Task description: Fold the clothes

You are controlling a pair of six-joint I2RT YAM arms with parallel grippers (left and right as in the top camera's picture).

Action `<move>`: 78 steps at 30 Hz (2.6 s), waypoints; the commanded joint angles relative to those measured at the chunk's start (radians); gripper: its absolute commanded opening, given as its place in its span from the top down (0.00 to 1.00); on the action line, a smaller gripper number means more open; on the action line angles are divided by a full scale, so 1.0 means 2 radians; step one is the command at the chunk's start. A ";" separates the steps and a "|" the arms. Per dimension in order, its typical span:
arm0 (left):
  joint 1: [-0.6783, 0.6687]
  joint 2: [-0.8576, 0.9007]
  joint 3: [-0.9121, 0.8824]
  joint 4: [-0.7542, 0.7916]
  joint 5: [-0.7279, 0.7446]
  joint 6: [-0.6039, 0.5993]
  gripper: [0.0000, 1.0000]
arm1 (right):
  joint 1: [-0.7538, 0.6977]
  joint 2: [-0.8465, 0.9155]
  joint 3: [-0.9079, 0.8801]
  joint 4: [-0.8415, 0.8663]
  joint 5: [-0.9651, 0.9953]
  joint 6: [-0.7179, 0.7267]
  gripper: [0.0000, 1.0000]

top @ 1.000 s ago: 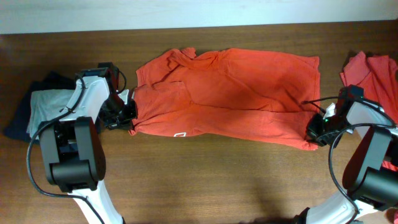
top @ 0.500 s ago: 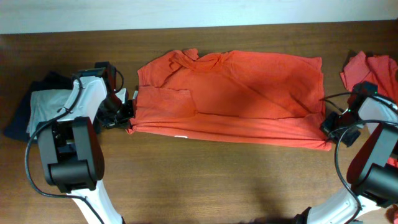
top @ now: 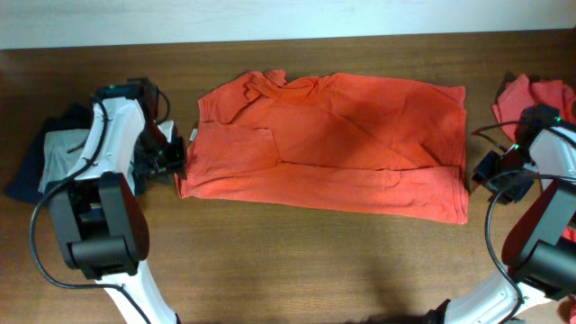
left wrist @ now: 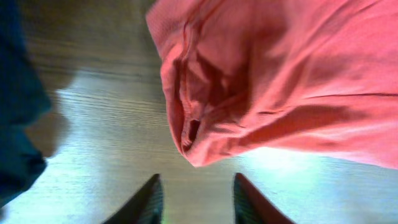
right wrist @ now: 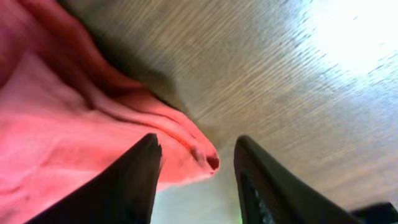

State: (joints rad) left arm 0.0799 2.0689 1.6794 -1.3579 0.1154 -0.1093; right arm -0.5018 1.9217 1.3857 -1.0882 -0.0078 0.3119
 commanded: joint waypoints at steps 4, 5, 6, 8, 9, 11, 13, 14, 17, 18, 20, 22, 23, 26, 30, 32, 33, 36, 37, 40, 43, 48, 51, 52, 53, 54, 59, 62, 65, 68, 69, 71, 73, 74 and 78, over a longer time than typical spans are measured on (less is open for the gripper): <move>-0.003 -0.015 0.098 -0.001 0.039 0.033 0.56 | -0.001 0.002 0.096 -0.050 -0.121 -0.068 0.49; -0.005 -0.015 0.103 0.008 0.059 0.051 0.56 | -0.001 0.002 0.105 -0.054 -0.147 -0.079 0.48; -0.009 -0.015 0.105 0.022 0.078 0.067 0.56 | 0.000 0.002 0.112 -0.056 -0.179 -0.090 0.48; -0.018 -0.014 0.104 0.035 0.092 0.076 0.56 | 0.006 0.002 0.114 -0.059 -0.216 -0.101 0.48; -0.025 -0.014 0.103 0.035 0.092 0.080 0.59 | 0.010 0.002 0.113 -0.068 -0.219 -0.102 0.48; -0.042 -0.014 0.096 0.027 0.082 0.087 0.67 | 0.023 0.002 0.102 -0.085 -0.205 -0.104 0.48; -0.059 -0.014 0.084 0.024 0.057 0.088 0.68 | 0.038 0.002 0.085 -0.098 -0.187 -0.104 0.47; -0.068 -0.014 0.076 0.024 0.043 0.088 0.67 | 0.048 0.002 0.071 -0.098 -0.177 -0.104 0.43; -0.095 -0.014 0.039 0.032 -0.004 0.085 0.53 | 0.074 0.002 0.022 -0.074 -0.156 -0.103 0.34; -0.102 -0.014 0.022 0.036 -0.023 0.070 0.52 | 0.079 0.002 0.007 -0.063 -0.153 -0.099 0.34; -0.108 -0.014 -0.008 0.050 -0.039 0.048 0.52 | 0.085 0.002 -0.024 -0.042 -0.153 -0.093 0.33; -0.108 -0.014 -0.041 0.072 -0.039 0.025 0.52 | 0.087 0.002 -0.056 -0.016 -0.153 -0.090 0.34; -0.107 -0.014 -0.055 0.083 -0.039 0.018 0.53 | 0.087 0.002 -0.069 -0.001 -0.153 -0.090 0.34; -0.103 -0.014 -0.125 0.166 -0.039 0.009 0.59 | 0.087 0.002 -0.134 0.102 -0.153 -0.061 0.56; -0.103 -0.014 -0.171 0.241 -0.039 0.009 0.68 | 0.087 0.002 -0.168 0.174 -0.153 -0.047 0.83; -0.103 -0.014 -0.186 0.264 -0.039 0.009 0.73 | 0.087 0.002 -0.172 0.173 -0.153 -0.046 0.94; -0.103 -0.014 -0.193 0.268 -0.039 0.009 0.76 | 0.087 0.002 -0.172 0.165 -0.152 -0.044 0.96; -0.103 -0.014 -0.206 0.250 -0.039 -0.002 0.89 | 0.087 0.002 -0.172 0.127 -0.118 -0.010 0.96; -0.103 -0.014 -0.209 0.240 -0.039 -0.014 0.92 | 0.087 0.002 -0.172 0.114 -0.096 0.003 0.96; -0.103 -0.014 -0.219 0.195 -0.035 -0.079 0.98 | 0.087 -0.004 -0.172 0.075 -0.035 0.050 0.96; -0.103 -0.014 -0.221 0.137 -0.026 -0.118 0.99 | 0.086 -0.021 -0.172 0.045 0.011 0.077 0.96; -0.103 -0.014 -0.221 0.056 -0.023 -0.121 0.99 | 0.086 -0.056 -0.172 0.026 0.099 0.103 0.96; -0.106 -0.014 -0.221 0.030 -0.023 -0.121 0.99 | 0.086 -0.075 -0.172 0.028 0.105 0.103 0.96; -0.109 -0.014 -0.221 0.025 -0.022 -0.121 0.98 | 0.086 -0.079 -0.172 0.030 0.105 0.103 0.96; -0.111 -0.014 -0.221 0.023 -0.022 -0.121 0.97 | 0.086 -0.081 -0.172 0.032 0.105 0.103 0.96; -0.114 -0.014 -0.221 0.023 -0.022 -0.121 0.97 | 0.086 -0.083 -0.172 0.036 0.105 0.103 0.95; -0.119 -0.058 -0.209 0.057 -0.050 -0.117 0.91 | 0.087 -0.099 -0.156 0.053 0.064 0.073 0.69; -0.119 -0.100 -0.188 0.056 -0.082 -0.117 0.72 | 0.087 -0.120 -0.138 0.052 0.038 0.069 0.38; -0.119 -0.148 -0.174 0.055 -0.097 -0.117 0.44 | 0.087 -0.139 -0.108 0.043 0.020 0.057 0.30; -0.119 -0.177 -0.168 0.060 -0.095 -0.112 0.39 | 0.087 -0.147 -0.083 0.039 -0.004 0.026 0.28; -0.120 -0.185 -0.166 0.074 -0.084 -0.092 0.39 | 0.087 -0.148 -0.075 0.039 -0.020 0.009 0.28; -0.120 -0.197 -0.164 0.115 -0.042 -0.021 0.38 | 0.087 -0.148 -0.064 0.042 -0.052 -0.015 0.27; -0.123 -0.201 -0.160 0.183 0.036 0.072 0.32 | 0.087 -0.148 -0.059 0.053 -0.077 -0.025 0.26; -0.125 -0.201 -0.157 0.209 0.060 0.092 0.31 | 0.087 -0.148 -0.058 0.059 -0.086 -0.025 0.25; -0.145 -0.194 -0.154 0.324 0.070 0.105 0.28 | 0.087 -0.148 -0.058 0.073 -0.120 -0.025 0.22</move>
State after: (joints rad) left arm -0.1787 1.6825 1.3441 -0.7918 0.1520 -0.0357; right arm -0.3283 1.6417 1.2499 -0.9482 -0.1528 0.2920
